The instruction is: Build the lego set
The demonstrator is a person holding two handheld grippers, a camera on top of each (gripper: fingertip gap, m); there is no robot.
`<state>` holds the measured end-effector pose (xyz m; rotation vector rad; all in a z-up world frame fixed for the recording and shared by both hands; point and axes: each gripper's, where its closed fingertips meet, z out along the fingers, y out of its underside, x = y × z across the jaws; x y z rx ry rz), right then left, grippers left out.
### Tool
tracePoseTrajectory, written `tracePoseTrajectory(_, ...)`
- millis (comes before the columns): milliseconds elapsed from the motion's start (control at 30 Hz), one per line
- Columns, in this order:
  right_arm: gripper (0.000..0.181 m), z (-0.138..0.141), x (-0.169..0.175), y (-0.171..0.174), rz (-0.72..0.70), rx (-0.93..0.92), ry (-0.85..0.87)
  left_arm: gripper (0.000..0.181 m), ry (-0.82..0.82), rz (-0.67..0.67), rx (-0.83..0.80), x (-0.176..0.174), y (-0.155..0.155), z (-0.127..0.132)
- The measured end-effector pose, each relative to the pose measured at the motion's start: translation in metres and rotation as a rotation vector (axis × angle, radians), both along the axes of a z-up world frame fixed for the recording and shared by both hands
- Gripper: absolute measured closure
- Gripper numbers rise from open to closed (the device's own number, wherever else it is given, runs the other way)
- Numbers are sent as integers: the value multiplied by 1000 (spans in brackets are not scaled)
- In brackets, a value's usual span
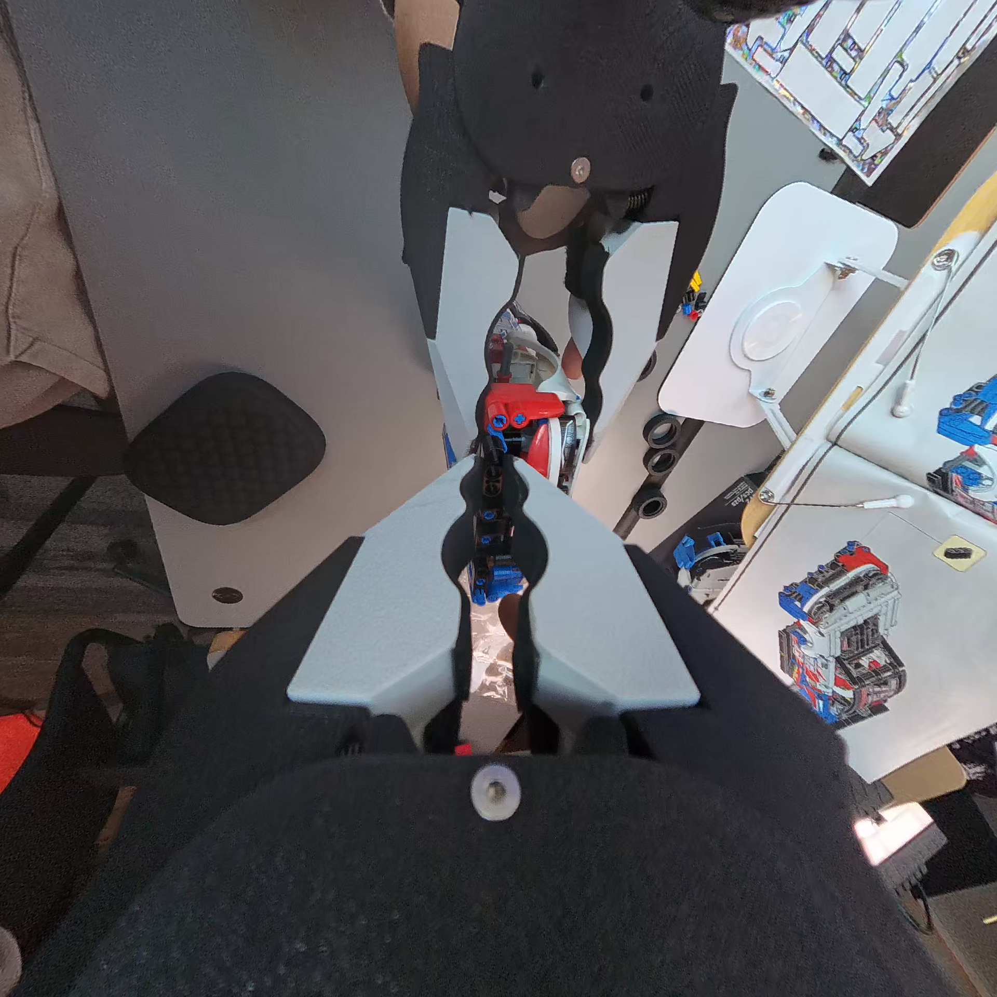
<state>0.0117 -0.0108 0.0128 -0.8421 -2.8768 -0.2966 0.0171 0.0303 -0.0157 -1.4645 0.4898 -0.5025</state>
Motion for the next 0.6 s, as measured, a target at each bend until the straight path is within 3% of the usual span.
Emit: tracePoseTrajectory(600, 177, -4, -2, 8, -46, 22, -13, 128, 4, 5, -4, -2, 0, 0)
